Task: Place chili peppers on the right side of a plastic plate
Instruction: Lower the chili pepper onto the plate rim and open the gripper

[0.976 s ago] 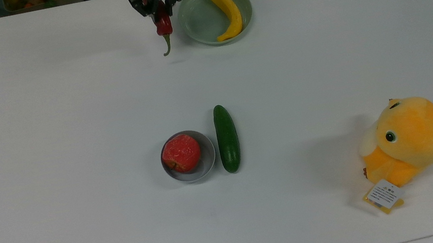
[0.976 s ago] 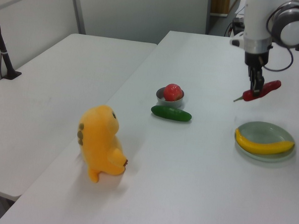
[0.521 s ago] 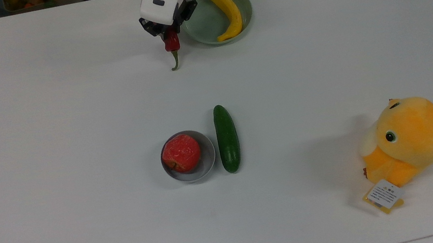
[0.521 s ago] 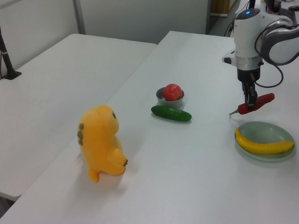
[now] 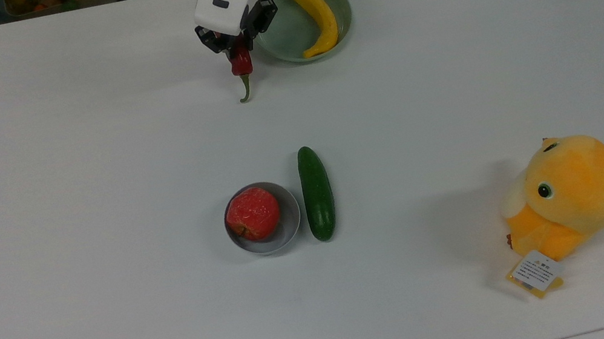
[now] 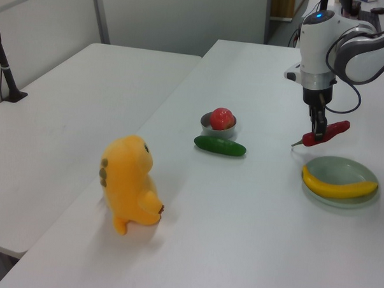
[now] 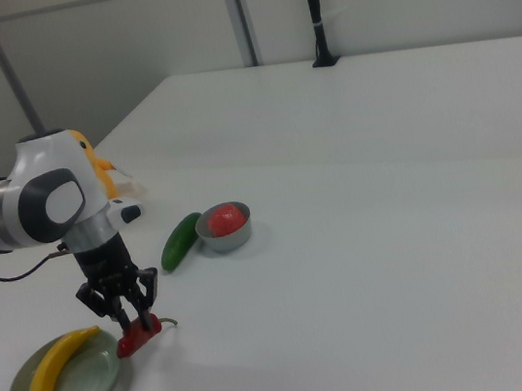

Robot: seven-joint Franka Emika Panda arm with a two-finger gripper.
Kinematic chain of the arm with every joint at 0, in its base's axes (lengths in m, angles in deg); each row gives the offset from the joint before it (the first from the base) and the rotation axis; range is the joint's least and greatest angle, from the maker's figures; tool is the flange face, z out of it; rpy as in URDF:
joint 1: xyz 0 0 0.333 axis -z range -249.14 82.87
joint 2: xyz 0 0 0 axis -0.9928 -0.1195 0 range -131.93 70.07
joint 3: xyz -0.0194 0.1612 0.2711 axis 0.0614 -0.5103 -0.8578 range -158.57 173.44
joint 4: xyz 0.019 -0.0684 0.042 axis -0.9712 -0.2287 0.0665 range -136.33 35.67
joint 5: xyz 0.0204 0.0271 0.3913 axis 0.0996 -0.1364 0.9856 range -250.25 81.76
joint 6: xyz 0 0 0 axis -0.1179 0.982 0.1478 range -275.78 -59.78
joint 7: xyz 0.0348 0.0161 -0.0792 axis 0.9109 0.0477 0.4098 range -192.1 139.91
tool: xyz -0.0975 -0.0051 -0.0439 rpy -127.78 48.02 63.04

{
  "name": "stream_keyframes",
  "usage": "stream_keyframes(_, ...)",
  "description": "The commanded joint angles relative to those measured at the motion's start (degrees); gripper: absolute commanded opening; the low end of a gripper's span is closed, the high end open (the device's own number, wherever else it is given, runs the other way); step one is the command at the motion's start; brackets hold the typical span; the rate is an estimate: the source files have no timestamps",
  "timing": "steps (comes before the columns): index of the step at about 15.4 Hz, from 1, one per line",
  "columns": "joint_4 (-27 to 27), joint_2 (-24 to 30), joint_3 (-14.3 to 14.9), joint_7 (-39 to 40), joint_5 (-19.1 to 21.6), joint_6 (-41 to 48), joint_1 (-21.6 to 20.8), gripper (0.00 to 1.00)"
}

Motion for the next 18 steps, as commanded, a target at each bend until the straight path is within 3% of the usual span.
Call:
stream_keyframes(1, -0.2, -0.2, 0.8, -1.1, 0.9, 0.2, -1.3, 0.10)
stream_keyframes(5, -0.2, -0.4, 0.7, -0.6, 0.9, 3.5, -2.4, 0.11)
stream_keyframes(6, -0.2, -0.5, 0.6, -0.6, 0.9, 3.6, -2.5, 0.20)
stream_keyframes(9, -0.1, -0.6, 0.6, -1.1, 0.9, 3.6, -2.2, 0.74)
stream_keyframes(11, 0.0, -0.6, 0.6, -1.1, 0.9, 3.6, -2.2, 1.00)
stream_keyframes(16, 0.2, -0.7, 0.6, -1.1, 0.9, 3.5, -2.2, 1.00)
stream_keyframes(18, 2.6, -0.4, 0.6, -2.8, 1.0, 4.8, -2.0, 1.00)
